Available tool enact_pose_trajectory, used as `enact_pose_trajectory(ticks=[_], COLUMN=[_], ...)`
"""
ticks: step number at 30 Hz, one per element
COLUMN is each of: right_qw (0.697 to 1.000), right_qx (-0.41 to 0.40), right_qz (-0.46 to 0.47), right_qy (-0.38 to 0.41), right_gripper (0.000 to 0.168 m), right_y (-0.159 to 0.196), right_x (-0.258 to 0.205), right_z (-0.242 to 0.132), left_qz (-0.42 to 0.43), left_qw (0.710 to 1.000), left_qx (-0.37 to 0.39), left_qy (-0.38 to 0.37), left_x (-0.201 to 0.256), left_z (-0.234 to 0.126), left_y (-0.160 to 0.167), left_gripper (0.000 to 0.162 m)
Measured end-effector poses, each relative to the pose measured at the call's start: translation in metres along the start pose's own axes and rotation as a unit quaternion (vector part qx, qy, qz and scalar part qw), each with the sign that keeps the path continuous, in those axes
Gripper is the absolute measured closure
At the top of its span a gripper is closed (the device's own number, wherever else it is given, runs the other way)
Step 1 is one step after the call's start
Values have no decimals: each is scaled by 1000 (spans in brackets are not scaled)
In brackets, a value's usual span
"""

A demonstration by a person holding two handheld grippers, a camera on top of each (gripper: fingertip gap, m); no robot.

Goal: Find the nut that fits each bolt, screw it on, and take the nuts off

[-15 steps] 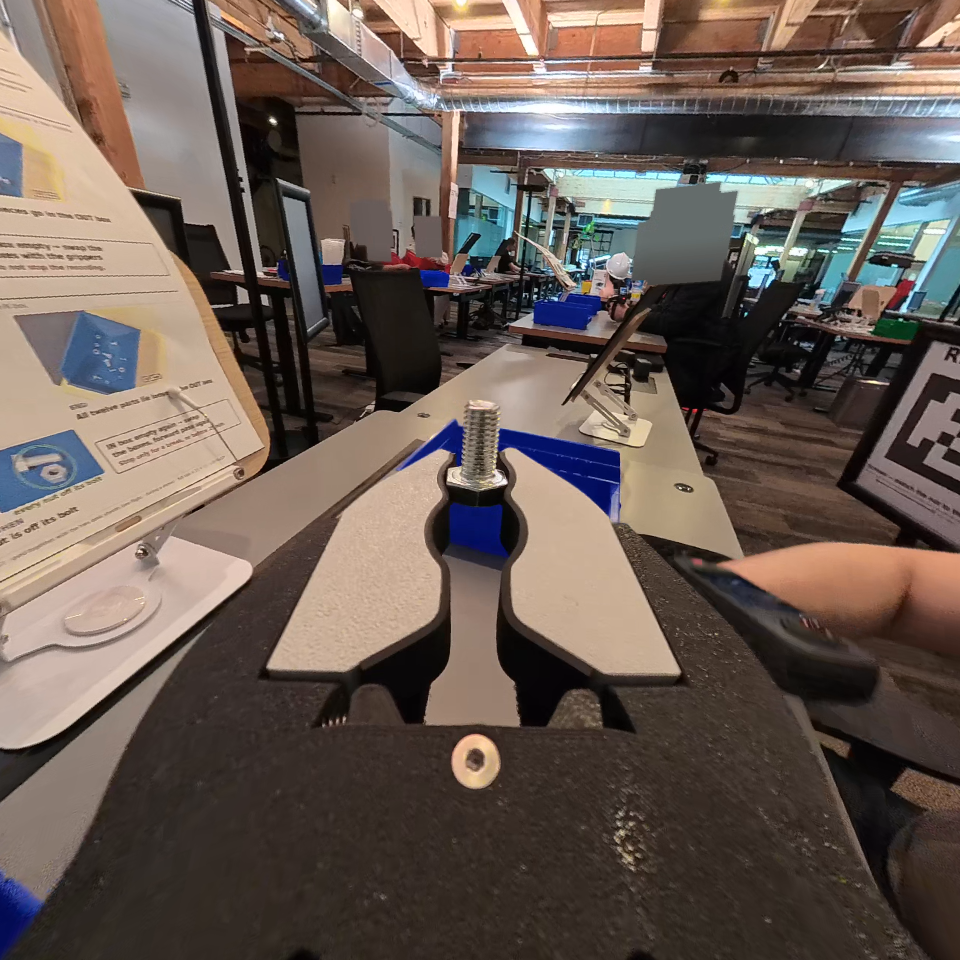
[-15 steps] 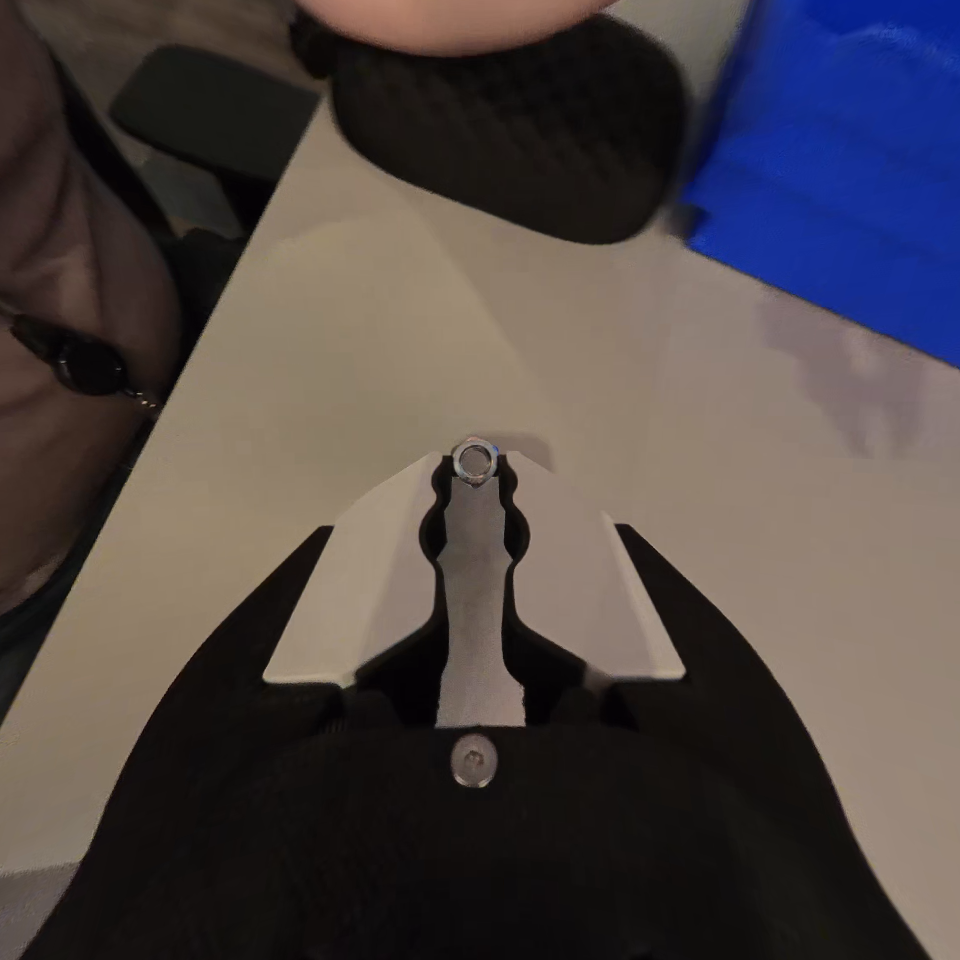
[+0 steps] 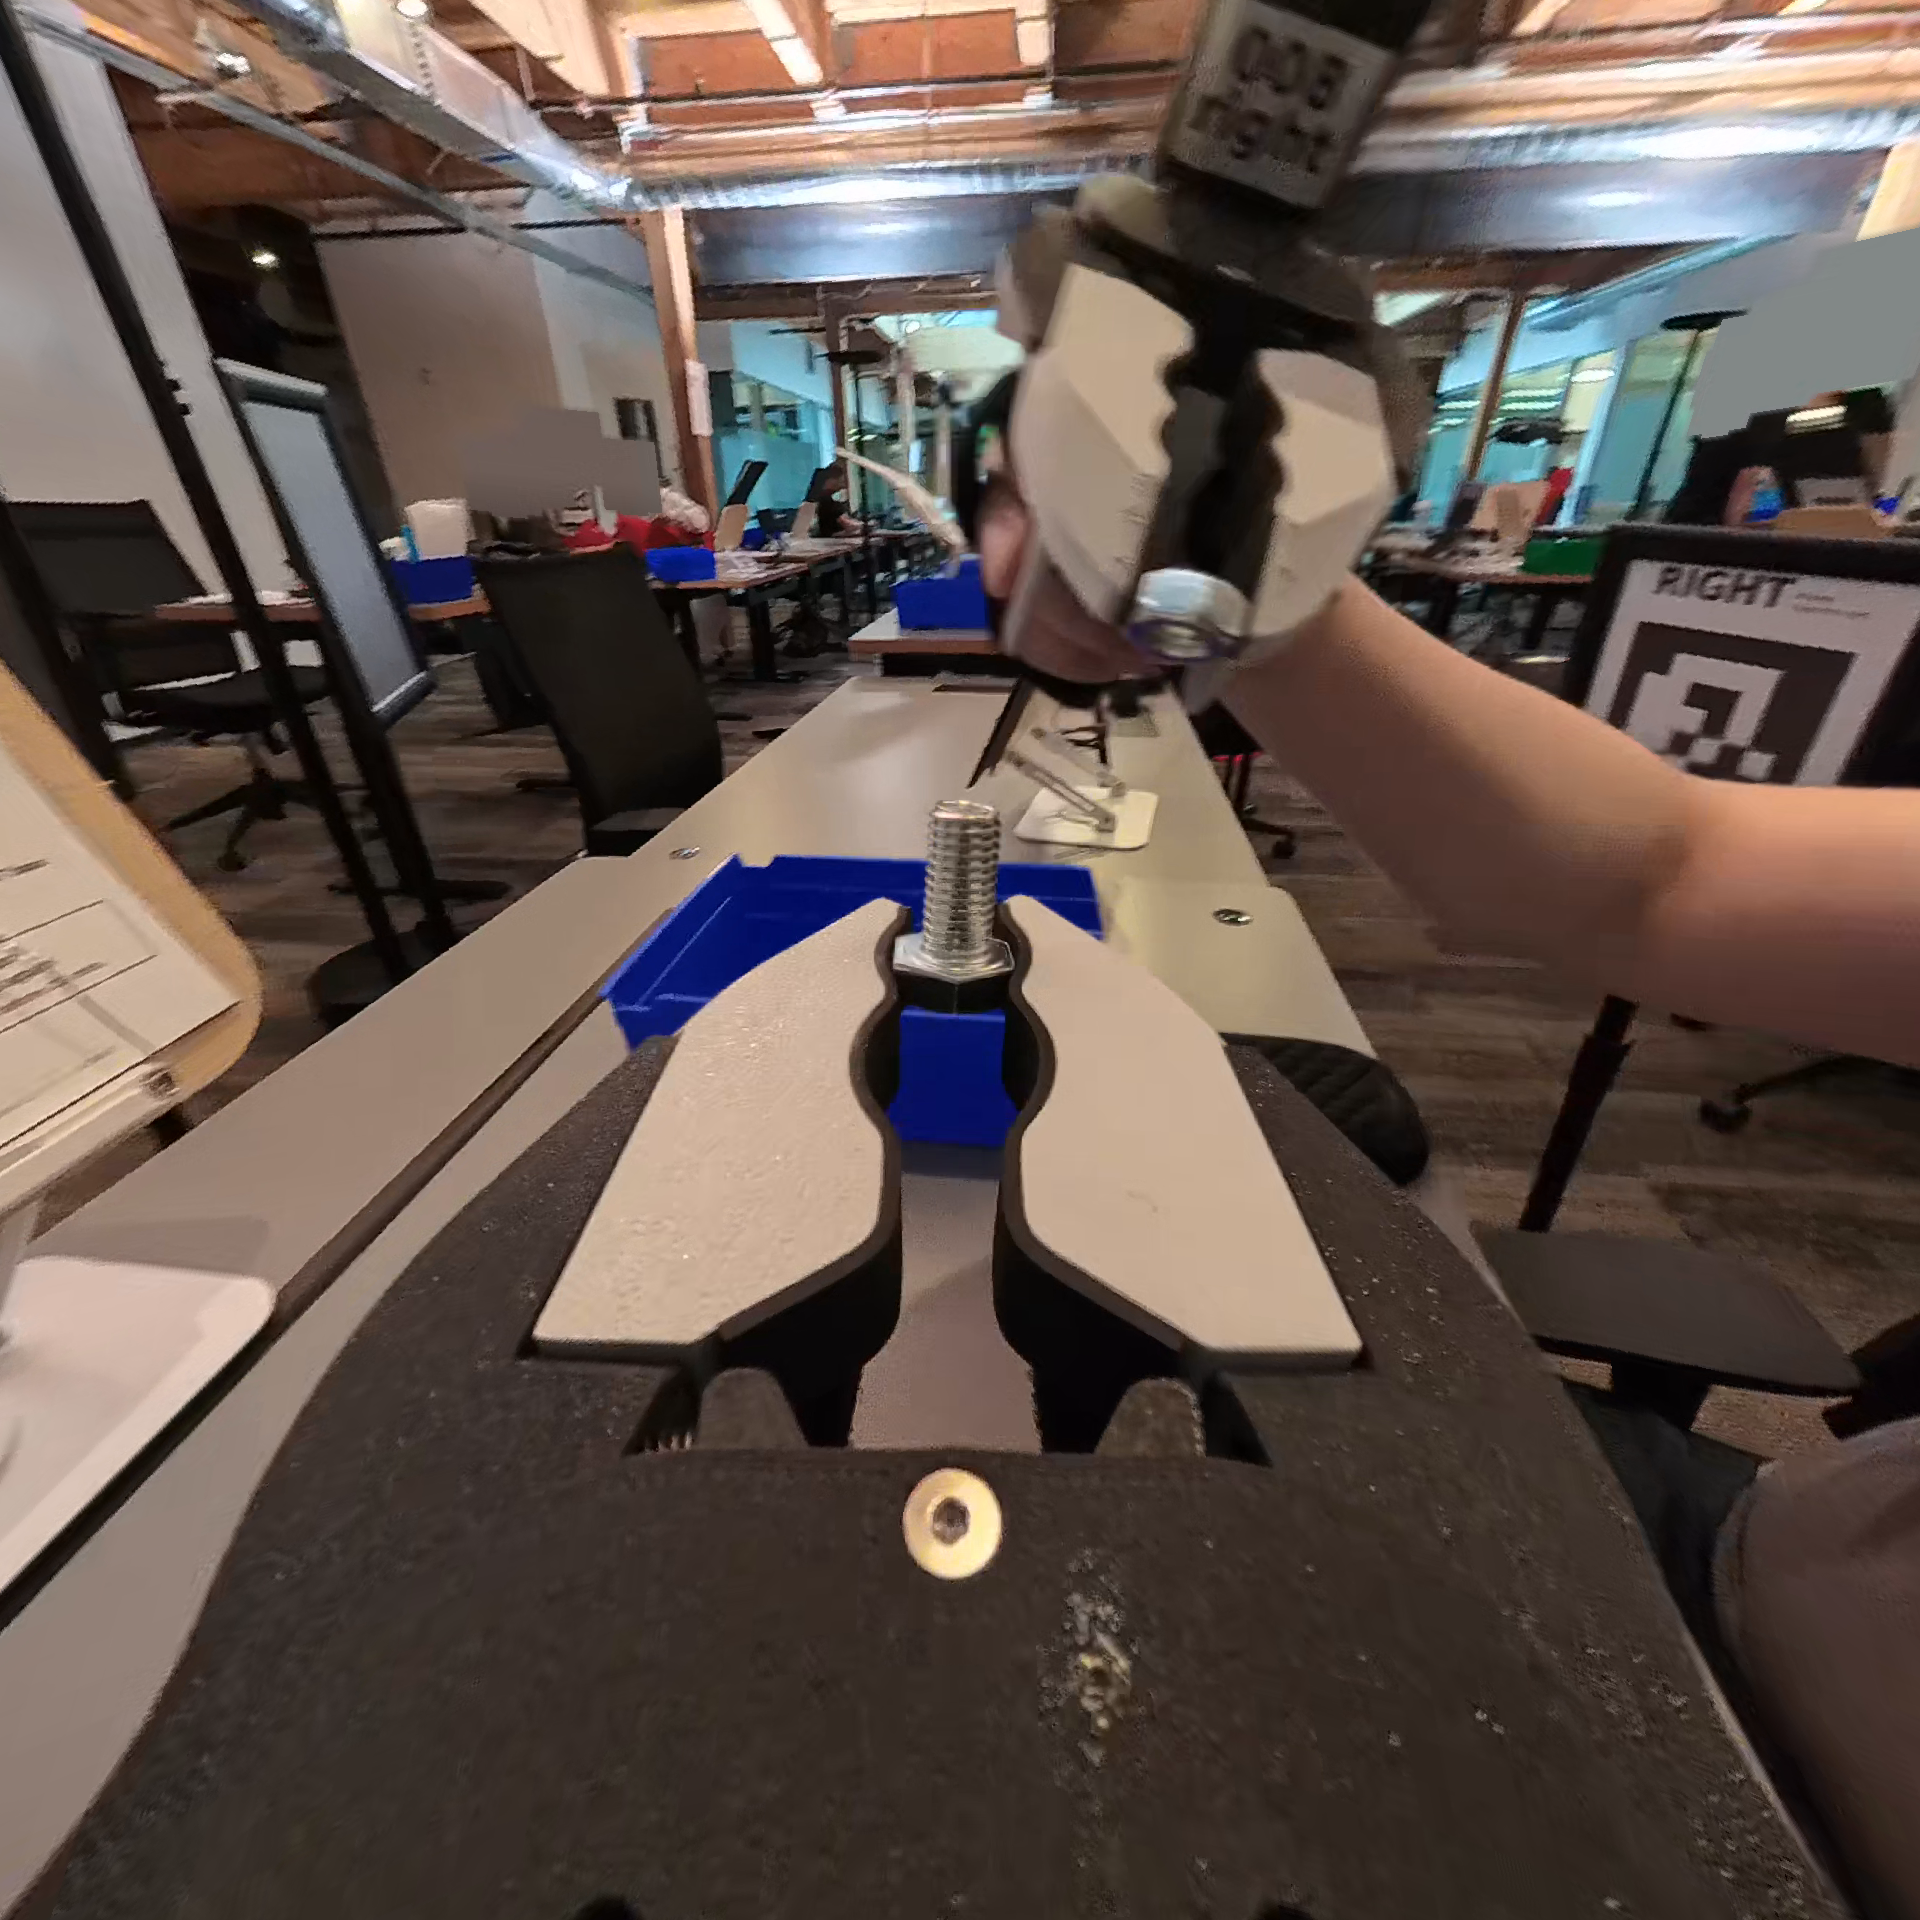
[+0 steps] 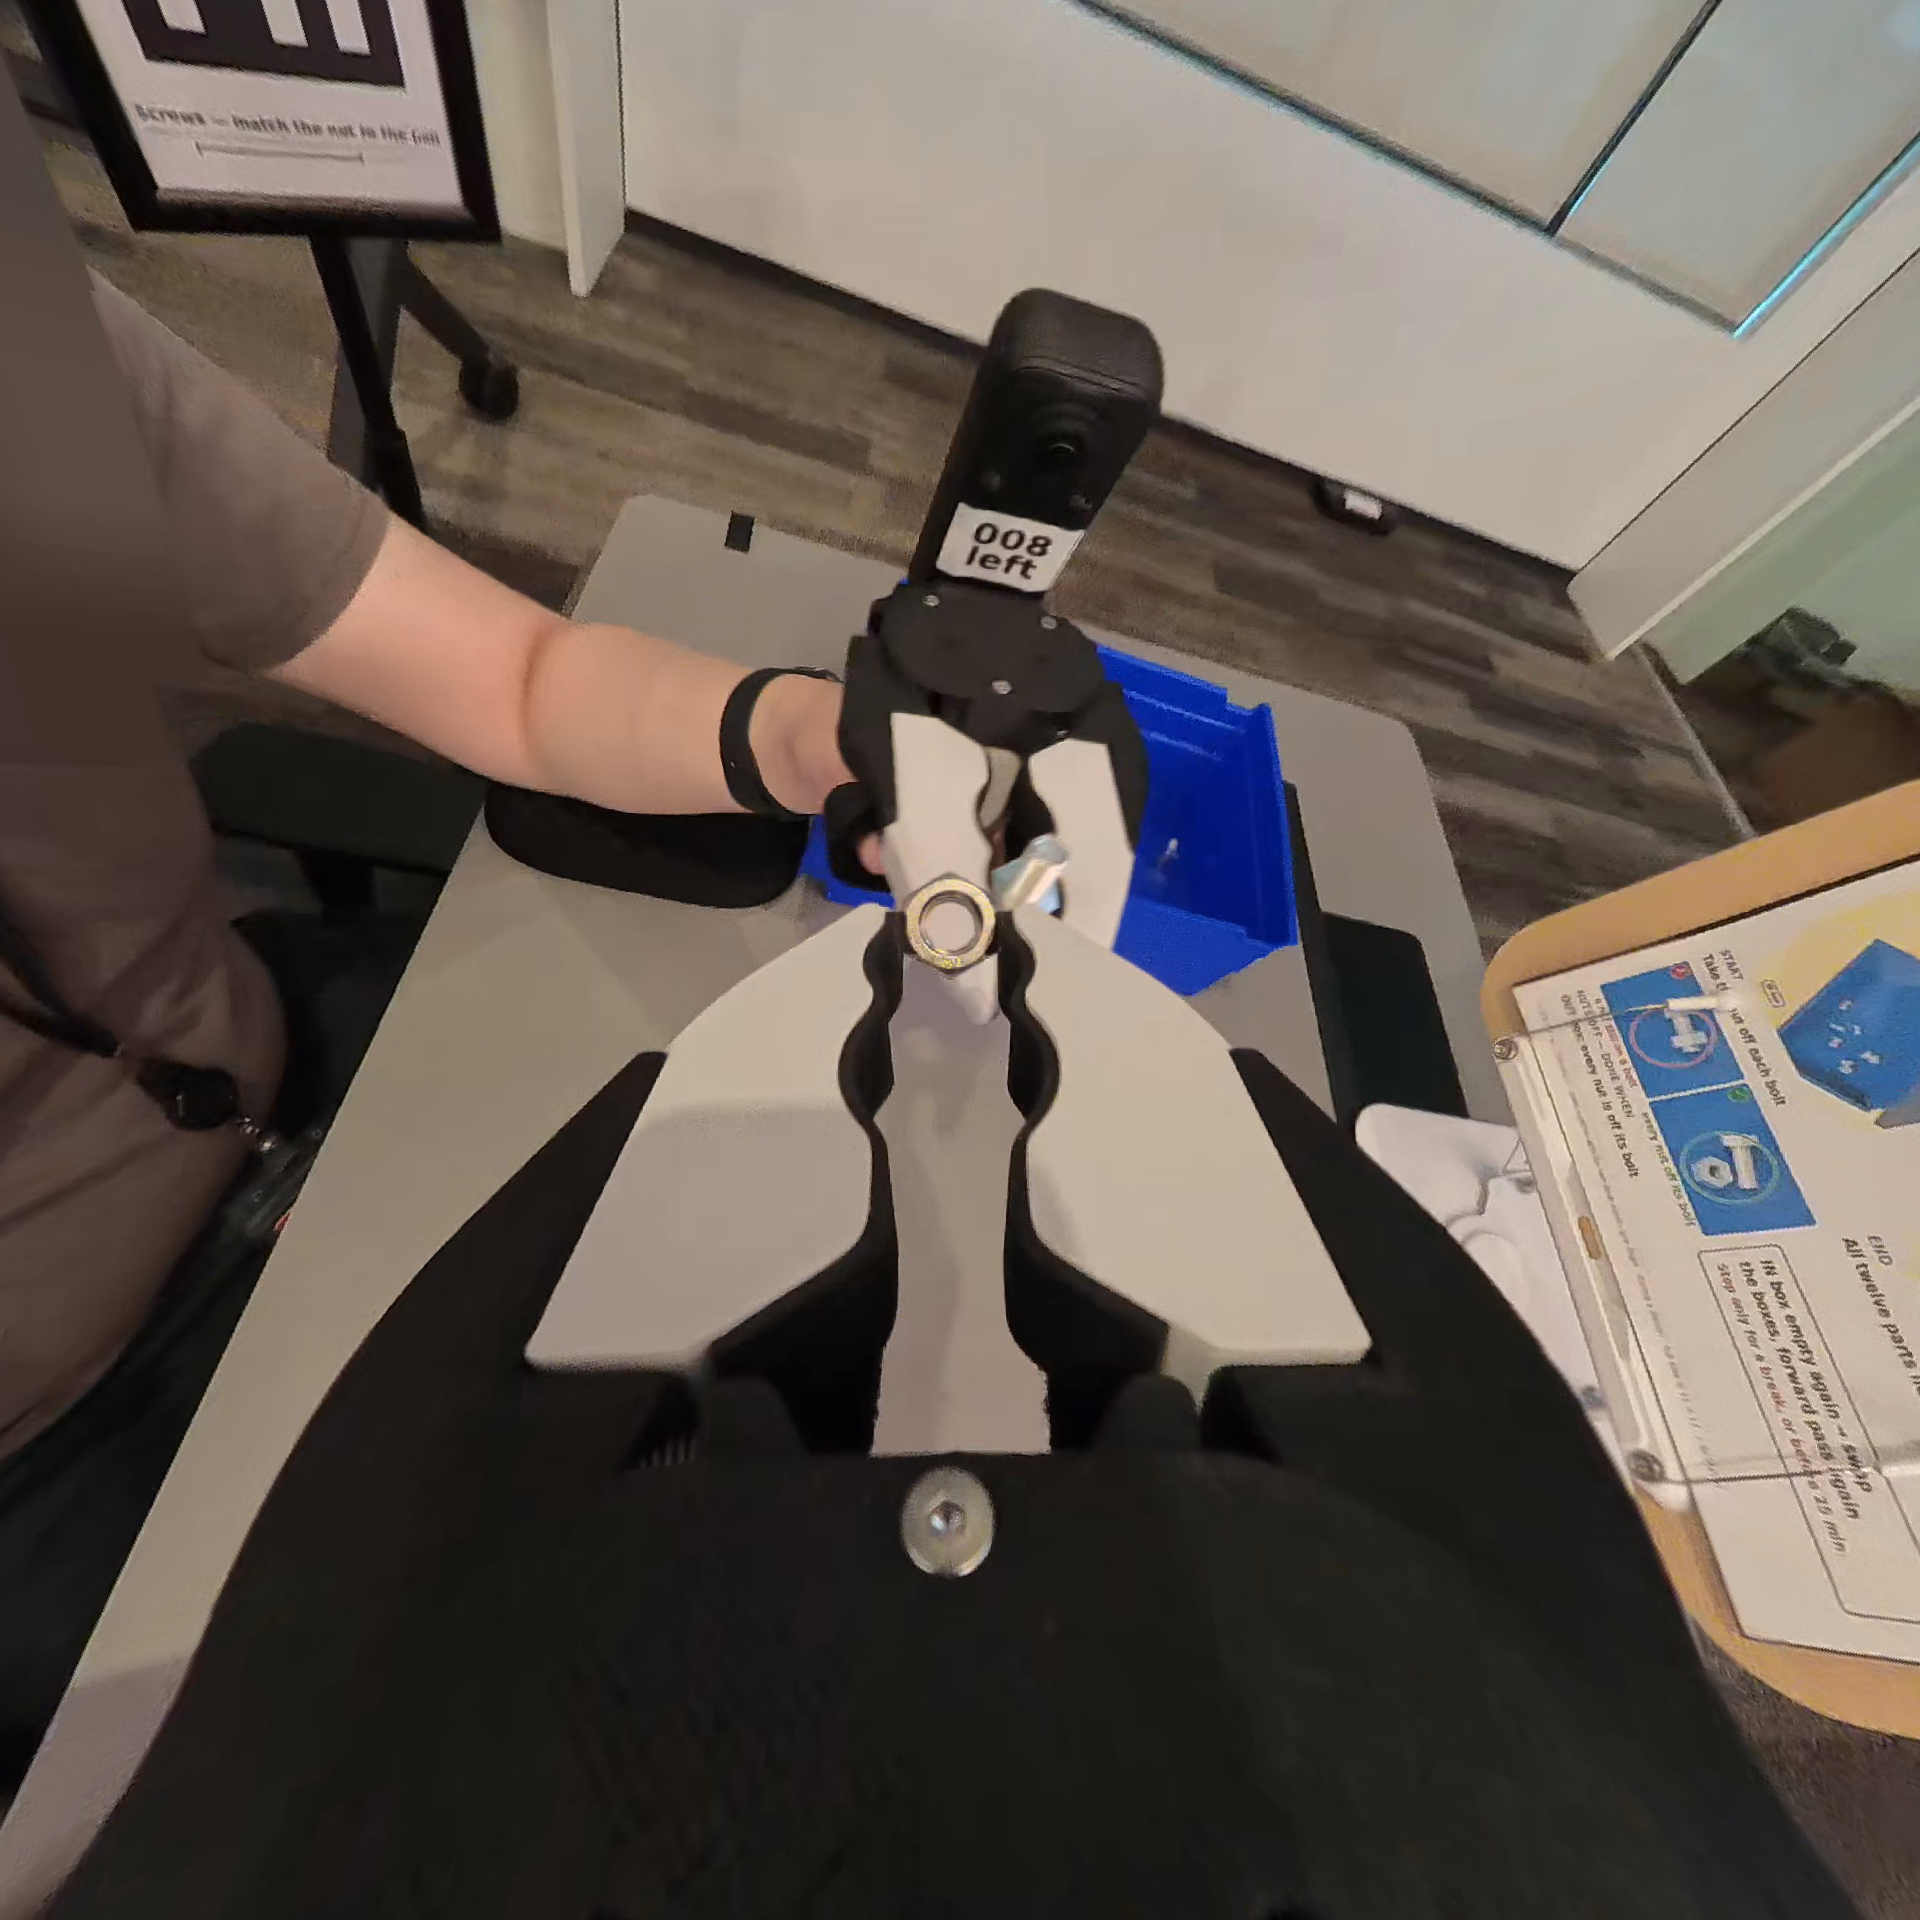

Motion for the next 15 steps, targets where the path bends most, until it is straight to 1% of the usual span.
enact_pose_trajectory(ticks=[2, 5, 8, 10, 15], right_qw=[999, 996, 991, 988, 984], right_qx=[-30, -73, -112, -127, -136], right_qz=[-1, -17, -30, -37, -54], right_qy=[-24, -54, -71, -78, -103], right_gripper=[150, 150, 150, 150, 150], right_y=[-9, -21, -26, -28, -30], right_x=[10, 17, 20, 21, 19], right_z=[5, 15, 23, 27, 34], left_qz=[-12, -28, -36, -32, -25], left_qw=[1000, 999, 999, 999, 995], left_qx=[0, 2, -8, -15, -40], left_qy=[23, 36, 36, 40, 82], left_x=[5, 9, 10, 11, 19], left_z=[4, 5, 4, 5, 8], left_y=[1, 0, -1, -1, 1], left_gripper=[148, 148, 148, 148, 148])
Point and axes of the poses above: each gripper's, where its closed fingertips meet, z out along the fingers, y out of its underside, x = y × z across the jaws, the point moved 10 cm from there along -z, back along the fingers, and after that the axes turned 15 degrees about -z, right-handed, at the moved point
